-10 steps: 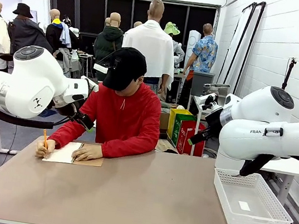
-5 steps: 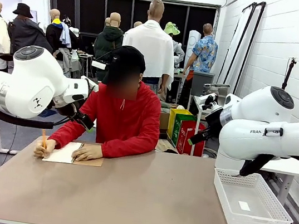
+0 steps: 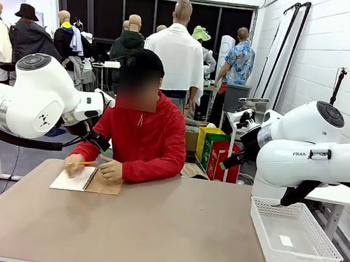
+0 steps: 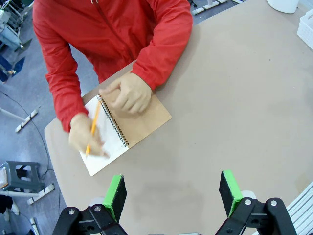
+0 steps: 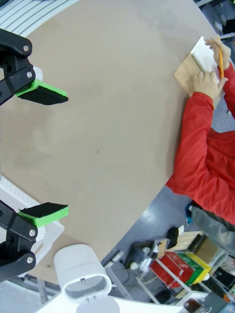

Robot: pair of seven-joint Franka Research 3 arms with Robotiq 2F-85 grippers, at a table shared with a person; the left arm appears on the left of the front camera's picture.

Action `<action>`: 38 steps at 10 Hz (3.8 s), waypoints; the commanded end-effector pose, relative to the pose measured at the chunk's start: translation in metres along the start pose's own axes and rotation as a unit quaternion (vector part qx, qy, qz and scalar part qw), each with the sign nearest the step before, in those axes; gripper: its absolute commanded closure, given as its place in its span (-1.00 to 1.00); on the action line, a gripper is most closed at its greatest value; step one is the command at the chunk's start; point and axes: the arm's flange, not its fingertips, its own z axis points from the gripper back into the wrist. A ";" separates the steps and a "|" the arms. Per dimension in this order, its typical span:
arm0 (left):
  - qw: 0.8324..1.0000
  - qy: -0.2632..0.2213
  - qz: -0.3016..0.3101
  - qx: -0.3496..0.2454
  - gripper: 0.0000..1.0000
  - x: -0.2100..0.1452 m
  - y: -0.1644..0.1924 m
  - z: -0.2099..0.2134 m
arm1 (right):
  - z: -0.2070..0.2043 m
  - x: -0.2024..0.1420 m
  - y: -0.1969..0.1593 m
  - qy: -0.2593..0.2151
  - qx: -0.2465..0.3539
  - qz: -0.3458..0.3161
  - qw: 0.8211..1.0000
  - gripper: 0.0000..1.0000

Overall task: Sort the paper based on its condition.
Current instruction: If a person hands you a paper, place it in the Organizing basket , and if it's crumpled, put it in the Trash can.

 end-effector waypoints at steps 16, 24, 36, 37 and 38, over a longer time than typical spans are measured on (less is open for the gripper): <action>1.000 0.001 -0.002 -0.001 -1.00 0.000 -0.001 0.000 | 0.000 0.000 0.000 0.000 0.001 -0.001 1.000 -1.00; 1.000 0.001 -0.002 -0.001 -1.00 0.000 -0.001 0.000 | 0.000 0.000 0.000 0.000 0.001 -0.001 1.000 -1.00; 1.000 0.001 -0.002 -0.001 -1.00 0.000 -0.001 0.000 | 0.000 0.000 0.000 0.000 0.001 -0.001 1.000 -1.00; 1.000 0.001 -0.002 -0.001 -1.00 0.000 -0.001 0.000 | 0.000 0.000 0.000 0.000 0.001 -0.001 1.000 -1.00; 1.000 0.001 -0.002 -0.001 -1.00 0.000 -0.001 0.000 | 0.000 0.000 0.000 0.000 0.001 -0.001 1.000 -1.00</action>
